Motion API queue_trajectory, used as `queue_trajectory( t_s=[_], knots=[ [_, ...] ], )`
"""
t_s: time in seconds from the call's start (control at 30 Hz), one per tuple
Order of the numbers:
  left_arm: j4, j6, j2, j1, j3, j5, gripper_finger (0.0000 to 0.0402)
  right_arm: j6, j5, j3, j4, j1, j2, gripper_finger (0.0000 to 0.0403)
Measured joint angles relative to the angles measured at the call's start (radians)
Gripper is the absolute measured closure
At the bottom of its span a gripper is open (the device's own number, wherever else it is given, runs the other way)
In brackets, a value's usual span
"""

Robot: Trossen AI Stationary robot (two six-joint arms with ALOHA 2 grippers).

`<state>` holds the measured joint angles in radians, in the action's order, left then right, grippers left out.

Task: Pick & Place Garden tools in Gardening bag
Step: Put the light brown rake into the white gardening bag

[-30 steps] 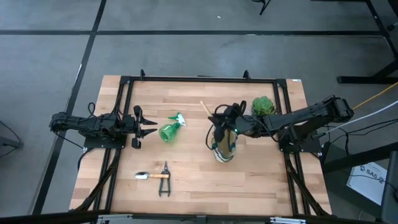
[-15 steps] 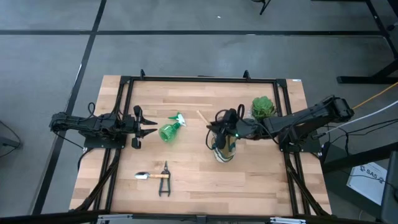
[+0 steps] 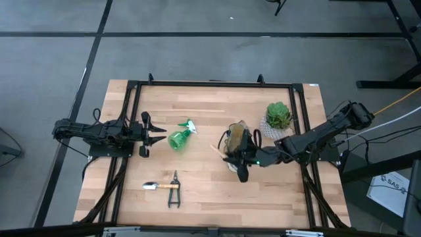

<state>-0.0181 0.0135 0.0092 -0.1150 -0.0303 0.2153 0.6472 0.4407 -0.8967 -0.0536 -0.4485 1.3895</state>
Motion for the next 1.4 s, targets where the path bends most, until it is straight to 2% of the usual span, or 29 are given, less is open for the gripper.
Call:
queue_trajectory(
  t_s=[0.2, 0.83, 1.4],
  knots=[
    [0.0, 0.0, 0.0, 0.0, 0.0, 0.0, 0.0283, 0.0, 0.0, 0.0, 0.012, -0.027, 0.0, 0.033],
    [0.0, 0.0, 0.0, 0.0, 0.0, 0.0, 0.0284, 0.056, 0.0, 0.0, 0.16, -0.013, 0.0, 0.033],
    [0.0, 0.0, 0.0, 0.0, 0.0, 0.0, 0.0284, 0.099, -0.018, 0.0, 0.223, -0.002, 0.0, 0.033]
  ],
)
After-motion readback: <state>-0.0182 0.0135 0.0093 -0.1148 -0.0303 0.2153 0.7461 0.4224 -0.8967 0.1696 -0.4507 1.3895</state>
